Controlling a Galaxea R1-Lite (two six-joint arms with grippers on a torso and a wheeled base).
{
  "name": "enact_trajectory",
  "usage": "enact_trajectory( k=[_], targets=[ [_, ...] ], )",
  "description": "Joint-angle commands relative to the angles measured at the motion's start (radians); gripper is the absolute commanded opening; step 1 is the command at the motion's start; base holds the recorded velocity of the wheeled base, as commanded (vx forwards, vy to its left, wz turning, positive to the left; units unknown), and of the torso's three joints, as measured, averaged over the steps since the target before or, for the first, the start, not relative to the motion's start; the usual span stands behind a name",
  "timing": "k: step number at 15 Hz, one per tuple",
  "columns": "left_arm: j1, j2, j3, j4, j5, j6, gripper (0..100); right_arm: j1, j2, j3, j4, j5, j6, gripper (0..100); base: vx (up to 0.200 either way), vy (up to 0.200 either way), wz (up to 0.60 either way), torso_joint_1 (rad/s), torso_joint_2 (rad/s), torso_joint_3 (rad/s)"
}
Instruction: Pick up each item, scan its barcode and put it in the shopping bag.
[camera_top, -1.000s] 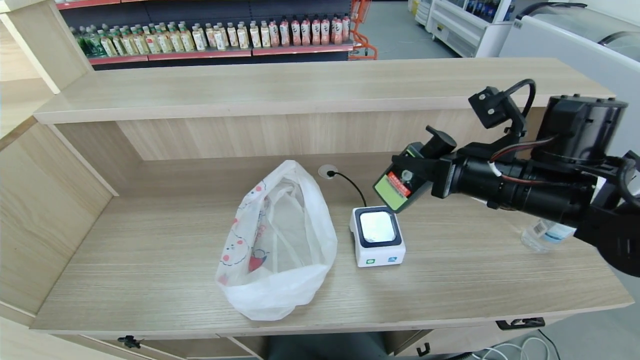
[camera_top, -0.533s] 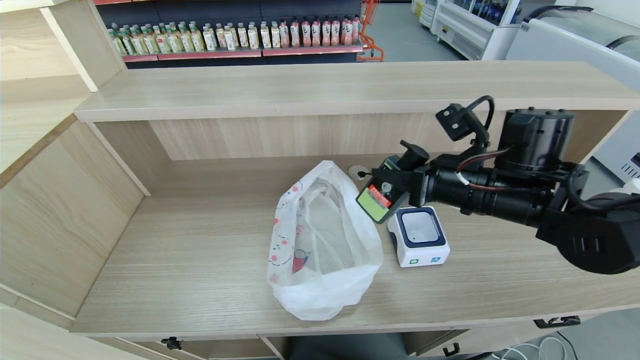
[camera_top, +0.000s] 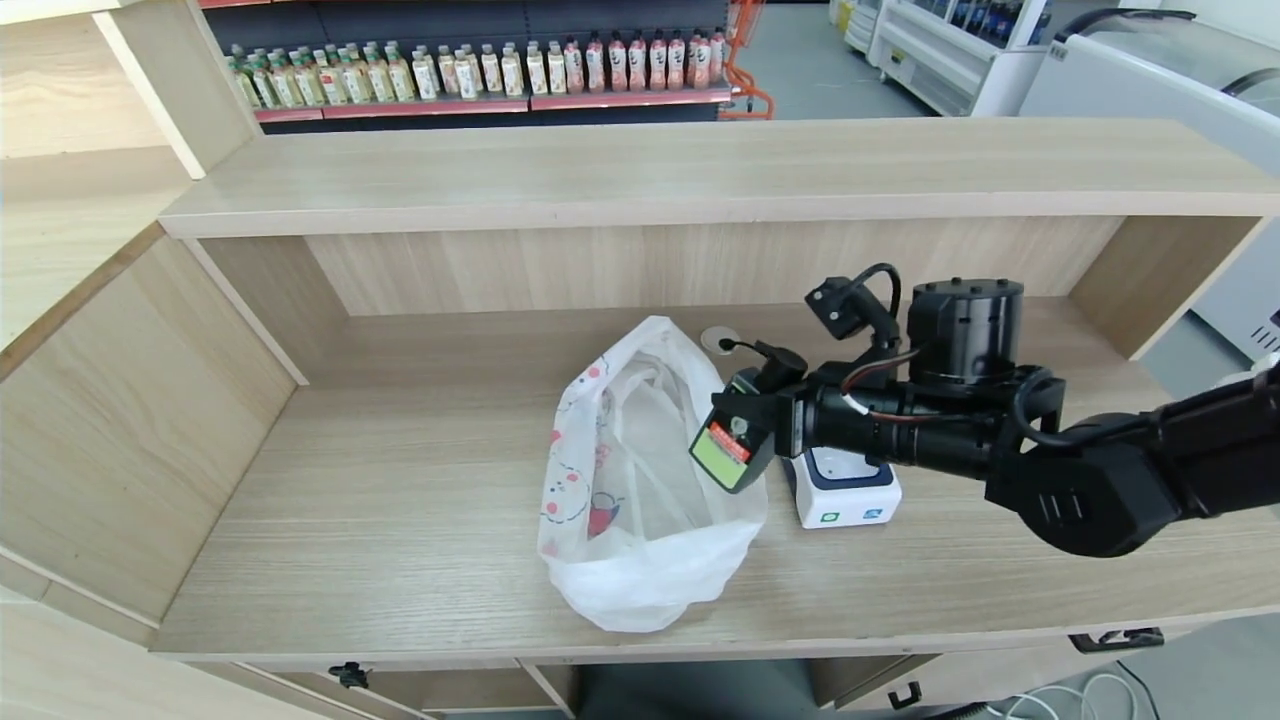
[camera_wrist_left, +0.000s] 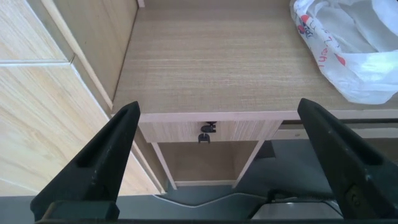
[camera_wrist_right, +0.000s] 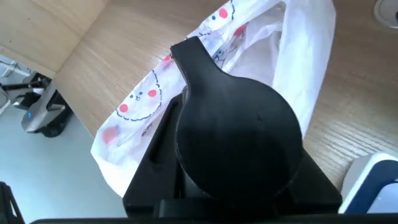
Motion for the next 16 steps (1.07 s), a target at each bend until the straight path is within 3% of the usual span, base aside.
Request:
enact_trajectory(
  k=[1,5,11,16],
  targets=[
    [0.000,0.000,0.000,0.000,0.000,0.000,100,0.015,0.047,0.007,0.000,0.017,0.000,0,0.000,0.000,0.00,0.000,0.00,0.000],
    [0.000,0.000,0.000,0.000,0.000,0.000,100,0.014,0.051,0.073,-0.012,0.072,-0.007,0,0.000,0.000,0.00,0.000,0.00,0.000],
    [0.000,0.000,0.000,0.000,0.000,0.000,100,0.014,0.152,0.239,-0.358,0.094,-0.171,0,0.000,0.000,0.00,0.000,0.00,0.000],
    [0.000,0.000,0.000,0.000,0.000,-0.001,100,0.009,0.181,0.256,-0.420,0.146,-0.278,0,0.000,0.000,0.00,0.000,0.00,0.000]
  ],
)
